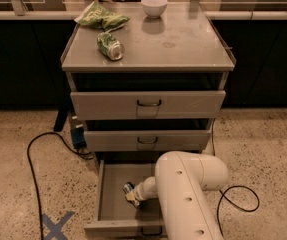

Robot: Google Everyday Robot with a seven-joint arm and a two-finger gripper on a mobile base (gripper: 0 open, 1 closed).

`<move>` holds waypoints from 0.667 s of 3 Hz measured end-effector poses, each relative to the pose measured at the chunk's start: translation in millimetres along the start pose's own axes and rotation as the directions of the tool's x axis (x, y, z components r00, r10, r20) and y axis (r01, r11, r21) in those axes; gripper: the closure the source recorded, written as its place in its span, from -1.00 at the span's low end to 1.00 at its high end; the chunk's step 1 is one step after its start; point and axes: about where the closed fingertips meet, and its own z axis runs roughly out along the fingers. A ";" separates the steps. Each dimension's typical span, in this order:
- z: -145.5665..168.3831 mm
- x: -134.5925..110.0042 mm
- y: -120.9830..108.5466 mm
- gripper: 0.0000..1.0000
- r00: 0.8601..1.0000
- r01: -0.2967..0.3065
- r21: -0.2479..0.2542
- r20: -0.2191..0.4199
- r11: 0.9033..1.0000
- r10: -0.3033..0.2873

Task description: Place redbull can into bottom drawer

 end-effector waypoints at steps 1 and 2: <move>0.0 0.0 0.0 0.09 1.000 0.000 0.000 0.000 1.000 0.000; 0.0 0.0 0.0 -0.38 1.000 0.000 0.000 0.000 1.000 0.000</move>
Offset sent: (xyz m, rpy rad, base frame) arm 0.0000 0.0000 0.0000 0.0000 0.0000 0.0000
